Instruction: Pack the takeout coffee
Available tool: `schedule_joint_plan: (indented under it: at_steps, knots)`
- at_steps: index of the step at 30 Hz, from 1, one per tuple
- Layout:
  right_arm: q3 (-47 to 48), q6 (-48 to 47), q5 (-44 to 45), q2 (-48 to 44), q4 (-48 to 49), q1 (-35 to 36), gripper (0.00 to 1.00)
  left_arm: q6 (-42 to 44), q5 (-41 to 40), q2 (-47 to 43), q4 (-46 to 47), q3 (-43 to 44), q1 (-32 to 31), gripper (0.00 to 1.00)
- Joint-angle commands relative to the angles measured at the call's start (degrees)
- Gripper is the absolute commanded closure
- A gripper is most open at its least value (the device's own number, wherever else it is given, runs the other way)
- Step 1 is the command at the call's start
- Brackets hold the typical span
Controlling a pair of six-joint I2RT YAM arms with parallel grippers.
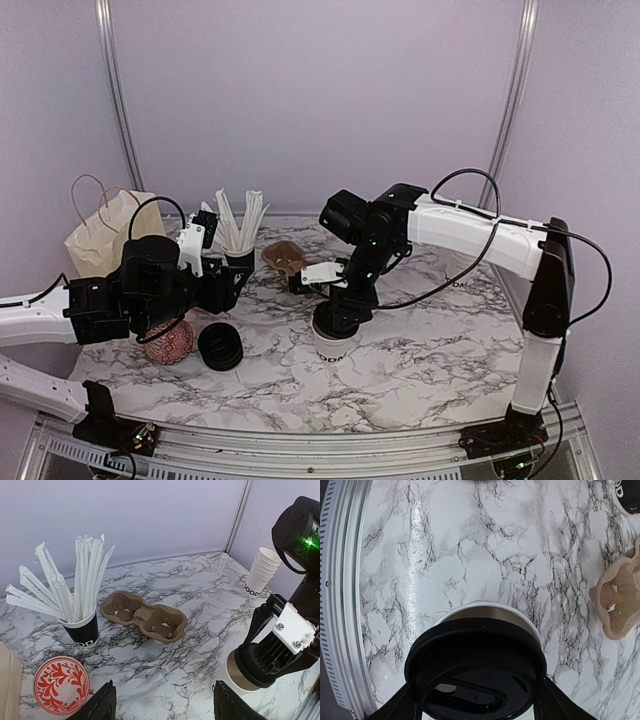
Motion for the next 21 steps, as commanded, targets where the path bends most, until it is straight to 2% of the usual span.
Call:
schedule_joint_plan:
  at_steps: [1, 8, 16, 19, 21]
  knots:
    - [1.1, 0.2, -0.8, 1.6, -0.6, 0.9, 0.35, 0.1, -1.2, -0.6, 1.0, -0.7, 0.1, 0.33]
    - [1.8, 0.3, -0.5, 2.5, -0.5, 0.9, 0.32, -0.1, -1.3, -1.1, 1.0, -1.2, 0.1, 0.33]
    - [3.3, 0.5, -2.8, 1.4, -0.1, 1.0, 0.17, -1.0, -1.1, -0.4, 1.0, -1.3, 0.1, 0.32]
    - [3.6, 0.4, -3.5, 0.6, -0.4, 0.9, 0.07, -2.6, -0.2, 0.9, 1.0, -1.0, 0.1, 0.3]
    - [3.6, 0.4, -3.5, -0.4, -0.2, 1.0, 0.05, -4.0, 0.2, 2.4, 0.8, -0.1, 0.1, 0.3]
